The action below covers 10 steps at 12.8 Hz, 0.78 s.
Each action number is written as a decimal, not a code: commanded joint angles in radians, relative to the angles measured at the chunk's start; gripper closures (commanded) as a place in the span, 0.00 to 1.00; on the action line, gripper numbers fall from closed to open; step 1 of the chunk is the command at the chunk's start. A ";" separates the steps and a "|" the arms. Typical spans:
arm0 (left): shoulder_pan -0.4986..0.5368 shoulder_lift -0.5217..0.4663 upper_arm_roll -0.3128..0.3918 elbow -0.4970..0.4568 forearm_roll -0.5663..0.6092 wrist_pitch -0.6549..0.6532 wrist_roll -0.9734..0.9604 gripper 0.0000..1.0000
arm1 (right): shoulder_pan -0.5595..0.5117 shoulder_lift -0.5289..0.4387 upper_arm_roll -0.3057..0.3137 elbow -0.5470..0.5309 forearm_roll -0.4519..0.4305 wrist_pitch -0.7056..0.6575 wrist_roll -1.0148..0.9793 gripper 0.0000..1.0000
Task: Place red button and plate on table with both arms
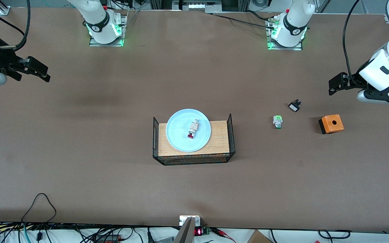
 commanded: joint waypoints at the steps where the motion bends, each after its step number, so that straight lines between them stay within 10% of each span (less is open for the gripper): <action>1: 0.013 0.000 -0.016 0.011 -0.001 -0.001 0.004 0.00 | -0.008 0.000 0.005 0.010 -0.001 -0.014 -0.015 0.00; 10: 0.004 0.002 -0.016 0.011 -0.001 -0.008 0.004 0.00 | 0.005 0.014 0.013 -0.002 -0.041 -0.001 0.000 0.00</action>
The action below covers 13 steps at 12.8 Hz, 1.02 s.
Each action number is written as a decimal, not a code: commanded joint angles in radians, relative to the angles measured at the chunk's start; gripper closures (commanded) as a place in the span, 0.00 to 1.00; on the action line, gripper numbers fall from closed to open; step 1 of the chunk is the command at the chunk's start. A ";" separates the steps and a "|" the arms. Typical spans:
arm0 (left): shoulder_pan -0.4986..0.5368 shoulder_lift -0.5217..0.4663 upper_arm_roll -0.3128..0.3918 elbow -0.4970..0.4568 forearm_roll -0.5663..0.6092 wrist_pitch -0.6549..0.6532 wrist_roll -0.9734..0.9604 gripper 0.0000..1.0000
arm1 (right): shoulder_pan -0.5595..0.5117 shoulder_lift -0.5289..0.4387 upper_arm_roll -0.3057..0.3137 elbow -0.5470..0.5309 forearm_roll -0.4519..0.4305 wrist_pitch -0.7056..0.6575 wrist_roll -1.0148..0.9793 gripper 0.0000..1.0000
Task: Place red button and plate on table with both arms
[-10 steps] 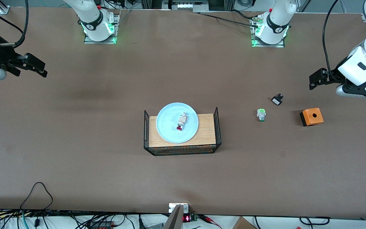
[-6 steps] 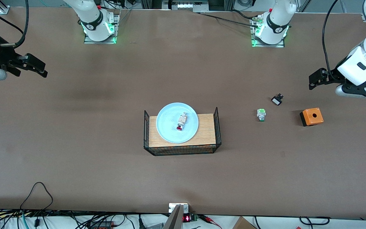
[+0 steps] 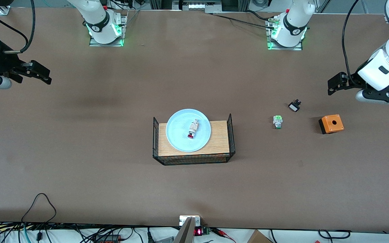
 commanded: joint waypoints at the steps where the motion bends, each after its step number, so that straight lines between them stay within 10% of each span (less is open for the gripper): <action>1: 0.001 0.002 -0.011 0.013 -0.001 -0.015 0.001 0.00 | 0.010 0.000 0.007 -0.004 -0.011 0.012 -0.002 0.00; 5: -0.004 0.002 -0.031 0.019 -0.089 -0.023 -0.003 0.00 | 0.018 0.011 0.008 -0.010 -0.007 0.027 -0.014 0.00; 13: -0.014 0.130 -0.325 0.235 -0.082 -0.035 -0.125 0.00 | 0.009 0.026 0.001 -0.013 -0.005 0.020 -0.060 0.00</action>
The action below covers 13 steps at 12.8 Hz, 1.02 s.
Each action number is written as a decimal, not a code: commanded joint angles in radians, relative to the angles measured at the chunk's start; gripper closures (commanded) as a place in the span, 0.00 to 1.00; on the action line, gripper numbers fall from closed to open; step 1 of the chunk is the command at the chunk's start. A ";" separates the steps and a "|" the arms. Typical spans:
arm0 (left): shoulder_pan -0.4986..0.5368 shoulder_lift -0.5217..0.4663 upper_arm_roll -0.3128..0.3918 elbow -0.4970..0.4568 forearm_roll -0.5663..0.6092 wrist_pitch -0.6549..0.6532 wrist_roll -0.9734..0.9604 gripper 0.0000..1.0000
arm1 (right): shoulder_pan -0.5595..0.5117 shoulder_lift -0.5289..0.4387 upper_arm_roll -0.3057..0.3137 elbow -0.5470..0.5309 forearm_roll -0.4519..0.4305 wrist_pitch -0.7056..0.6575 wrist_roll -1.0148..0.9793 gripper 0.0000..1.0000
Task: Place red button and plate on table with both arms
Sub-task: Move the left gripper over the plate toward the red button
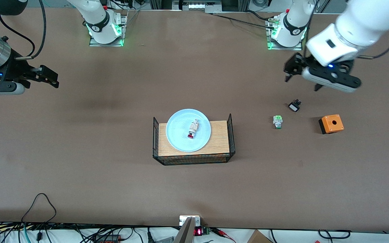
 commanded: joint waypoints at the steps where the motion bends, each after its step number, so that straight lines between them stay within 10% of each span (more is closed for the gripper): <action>1: -0.014 0.147 -0.085 0.142 -0.005 -0.028 -0.050 0.00 | -0.006 -0.009 -0.006 -0.007 -0.005 -0.004 -0.020 0.00; 8: -0.371 0.420 -0.078 0.236 0.322 0.247 -0.289 0.00 | -0.008 -0.015 -0.008 -0.007 -0.005 -0.002 -0.018 0.00; 13: -0.447 0.637 -0.070 0.383 0.426 0.363 -0.302 0.00 | -0.009 -0.017 -0.006 -0.007 -0.005 -0.002 -0.018 0.00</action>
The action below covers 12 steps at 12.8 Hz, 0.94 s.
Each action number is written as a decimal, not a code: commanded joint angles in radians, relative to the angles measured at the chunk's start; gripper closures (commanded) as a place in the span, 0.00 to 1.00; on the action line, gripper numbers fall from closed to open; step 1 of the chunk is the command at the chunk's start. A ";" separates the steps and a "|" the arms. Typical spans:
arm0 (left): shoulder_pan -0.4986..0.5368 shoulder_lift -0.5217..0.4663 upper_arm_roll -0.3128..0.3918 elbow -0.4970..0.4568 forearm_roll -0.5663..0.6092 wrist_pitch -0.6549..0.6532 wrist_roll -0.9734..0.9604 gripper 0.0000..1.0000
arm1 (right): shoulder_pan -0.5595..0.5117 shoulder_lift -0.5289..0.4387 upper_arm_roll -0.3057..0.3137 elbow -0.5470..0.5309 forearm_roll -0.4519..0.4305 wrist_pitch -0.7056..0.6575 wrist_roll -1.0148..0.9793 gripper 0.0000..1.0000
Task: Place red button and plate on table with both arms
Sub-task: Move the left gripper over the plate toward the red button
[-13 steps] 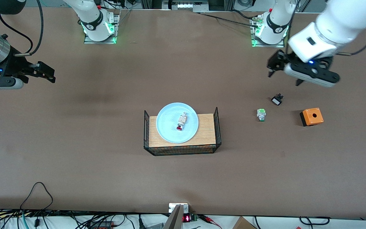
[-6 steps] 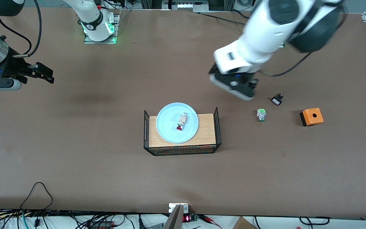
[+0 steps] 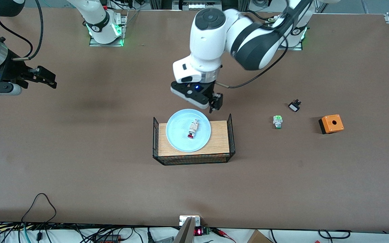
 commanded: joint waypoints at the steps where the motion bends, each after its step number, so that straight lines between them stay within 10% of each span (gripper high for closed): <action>1: -0.022 0.119 0.021 0.100 0.038 0.067 0.004 0.00 | -0.006 -0.017 0.001 -0.007 -0.005 -0.003 -0.016 0.00; 12: -0.025 0.212 0.027 0.072 0.049 0.098 -0.022 0.10 | -0.003 -0.020 0.003 -0.027 -0.005 0.006 -0.013 0.00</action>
